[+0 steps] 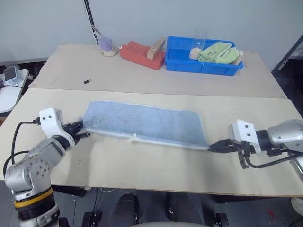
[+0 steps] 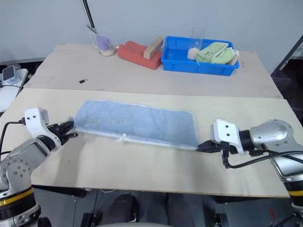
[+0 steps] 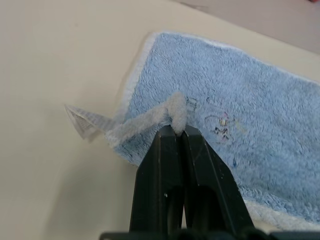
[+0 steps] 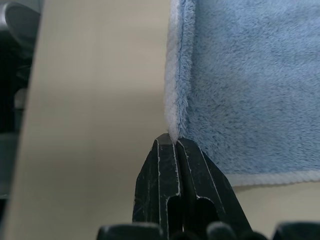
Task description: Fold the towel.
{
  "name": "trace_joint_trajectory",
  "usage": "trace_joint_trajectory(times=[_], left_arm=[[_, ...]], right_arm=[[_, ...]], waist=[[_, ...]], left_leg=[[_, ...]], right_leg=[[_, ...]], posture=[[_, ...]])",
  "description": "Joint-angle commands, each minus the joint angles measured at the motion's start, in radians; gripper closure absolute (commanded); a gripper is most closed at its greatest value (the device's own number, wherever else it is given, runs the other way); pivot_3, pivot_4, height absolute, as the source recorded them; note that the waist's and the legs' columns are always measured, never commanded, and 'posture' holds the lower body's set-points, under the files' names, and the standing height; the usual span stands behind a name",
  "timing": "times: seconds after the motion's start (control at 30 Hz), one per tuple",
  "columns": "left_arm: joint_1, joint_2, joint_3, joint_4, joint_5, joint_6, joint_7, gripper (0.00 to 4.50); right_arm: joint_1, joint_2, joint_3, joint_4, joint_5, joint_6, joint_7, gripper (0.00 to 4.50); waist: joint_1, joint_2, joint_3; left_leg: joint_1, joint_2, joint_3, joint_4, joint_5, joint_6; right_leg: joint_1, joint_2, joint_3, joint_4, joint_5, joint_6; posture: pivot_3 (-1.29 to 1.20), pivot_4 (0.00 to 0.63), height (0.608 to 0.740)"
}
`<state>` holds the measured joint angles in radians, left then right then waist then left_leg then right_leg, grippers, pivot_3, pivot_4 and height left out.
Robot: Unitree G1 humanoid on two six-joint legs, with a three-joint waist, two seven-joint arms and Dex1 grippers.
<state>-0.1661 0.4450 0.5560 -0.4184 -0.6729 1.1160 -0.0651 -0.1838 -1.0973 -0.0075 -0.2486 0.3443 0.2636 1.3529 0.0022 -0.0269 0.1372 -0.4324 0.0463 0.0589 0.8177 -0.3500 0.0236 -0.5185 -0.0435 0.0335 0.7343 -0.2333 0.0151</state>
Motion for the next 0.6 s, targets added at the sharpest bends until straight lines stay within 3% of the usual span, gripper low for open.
trace_joint_trajectory(times=[0.03, 0.1, 0.23, 0.4, 0.6], left_arm=[[0.057, -0.002, 0.077, -0.112, -0.013, 0.062, 0.055, 4.50], [0.079, -0.014, 0.078, -0.142, -0.020, 0.085, 0.071, 4.50], [0.096, -0.045, 0.064, -0.193, -0.012, 0.131, 0.113, 4.50], [0.017, -0.036, 0.021, -0.160, 0.019, 0.144, 0.143, 4.50], [-0.194, 0.018, -0.074, 0.032, 0.094, 0.108, 0.132, 4.50]], right_arm=[[0.075, -0.077, -0.069, -0.024, 0.016, 0.044, 0.037, 4.48], [0.102, -0.094, -0.071, -0.018, 0.016, 0.048, 0.038, 4.48], [0.084, -0.088, -0.056, 0.029, 0.004, 0.049, 0.017, 4.48], [-0.074, -0.015, -0.015, 0.085, 0.050, 0.177, -0.038, 4.48], [-0.308, 0.084, 0.055, 0.213, 0.041, 0.343, -0.099, 4.48]], waist=[[0.001, 0.000, 0.000], [0.001, 0.000, 0.000], [0.001, 0.000, 0.000], [0.001, -0.001, 0.000], [0.007, -0.001, 0.000]], left_leg=[[0.004, 0.000, 0.001, -0.001, 0.000, 0.000], [0.012, 0.001, 0.002, -0.002, -0.003, 0.003], [0.011, 0.001, 0.002, -0.002, -0.003, 0.003], [0.012, 0.001, 0.002, -0.002, -0.003, 0.003], [0.011, -0.001, 0.002, -0.002, -0.003, 0.003]], right_leg=[[0.003, 0.000, 0.000, 0.000, -0.002, 0.000], [0.011, 0.001, -0.001, 0.000, -0.007, -0.002], [0.011, 0.001, -0.001, 0.000, -0.007, -0.002], [0.012, 0.001, -0.001, 0.000, -0.007, -0.002], [0.012, 0.001, -0.001, 0.000, -0.003, -0.010]], posture=[[0.00, 0.150, 0.661], [0.00, 0.150, 0.661], [0.00, 0.150, 0.661], [0.00, 0.150, 0.661], [0.00, 0.150, 0.661]])
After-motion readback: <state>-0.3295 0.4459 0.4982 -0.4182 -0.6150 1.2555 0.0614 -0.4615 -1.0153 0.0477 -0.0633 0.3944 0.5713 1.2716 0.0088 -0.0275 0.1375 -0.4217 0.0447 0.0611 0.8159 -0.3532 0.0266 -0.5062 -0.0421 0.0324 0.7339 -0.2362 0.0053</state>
